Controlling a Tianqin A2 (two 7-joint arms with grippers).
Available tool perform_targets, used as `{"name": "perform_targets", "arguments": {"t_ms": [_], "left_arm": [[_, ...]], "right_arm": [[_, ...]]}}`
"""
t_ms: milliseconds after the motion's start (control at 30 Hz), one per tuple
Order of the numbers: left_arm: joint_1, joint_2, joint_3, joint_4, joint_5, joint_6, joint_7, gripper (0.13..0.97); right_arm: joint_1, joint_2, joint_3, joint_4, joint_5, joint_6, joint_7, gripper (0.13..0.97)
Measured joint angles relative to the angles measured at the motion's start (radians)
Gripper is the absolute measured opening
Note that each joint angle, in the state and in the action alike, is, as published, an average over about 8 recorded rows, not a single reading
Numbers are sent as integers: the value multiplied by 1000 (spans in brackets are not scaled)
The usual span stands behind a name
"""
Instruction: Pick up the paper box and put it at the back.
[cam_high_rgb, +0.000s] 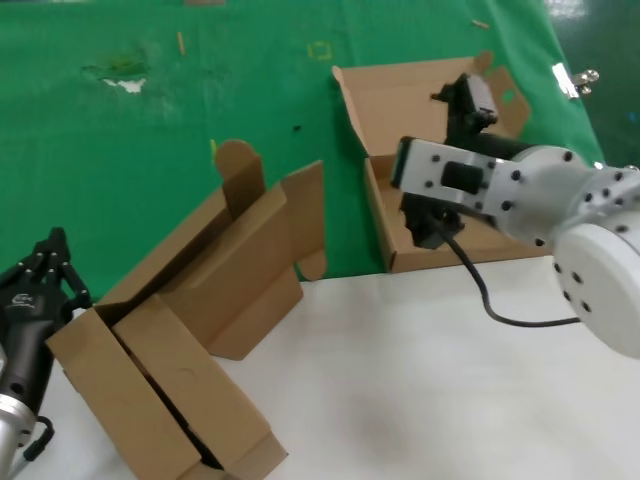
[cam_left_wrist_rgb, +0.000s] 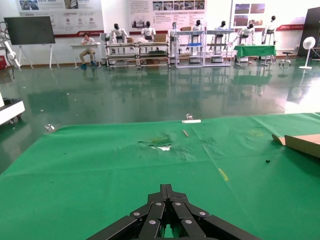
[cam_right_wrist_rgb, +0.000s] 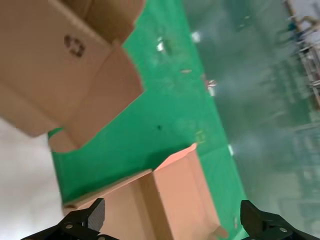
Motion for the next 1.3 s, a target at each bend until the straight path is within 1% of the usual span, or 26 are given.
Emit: {"name": "perform_targets", "arguments": {"t_ms": [100, 233, 467, 733, 767, 1033, 1067, 1300], "left_arm": [[0, 0, 0, 0, 0, 0, 0, 142], [1, 0, 1, -2, 1, -1, 0, 149], [2, 1, 2, -6, 2, -4, -2, 155], [4, 2, 3, -11, 3, -8, -4, 232], [5, 3, 4, -12, 4, -9, -4, 232], [7, 4, 5, -18, 5, -13, -6, 375], [7, 4, 5, -18, 5, -13, -6, 375], [9, 5, 7, -23, 7, -17, -7, 558]], "right_arm": [[-28, 0, 33, 36, 22, 22, 3, 916], [-47, 0, 45, 30, 66, 60, -16, 953], [-97, -2, 70, 2, 188, 162, -71, 962], [-163, -4, 106, -33, 349, 297, -143, 966], [-172, -5, 111, -38, 369, 314, -152, 966], [-240, -7, 147, -73, 535, 453, -226, 966], [-248, -7, 152, -78, 556, 470, -235, 966], [-307, -10, 183, -109, 699, 591, -299, 966]]}}
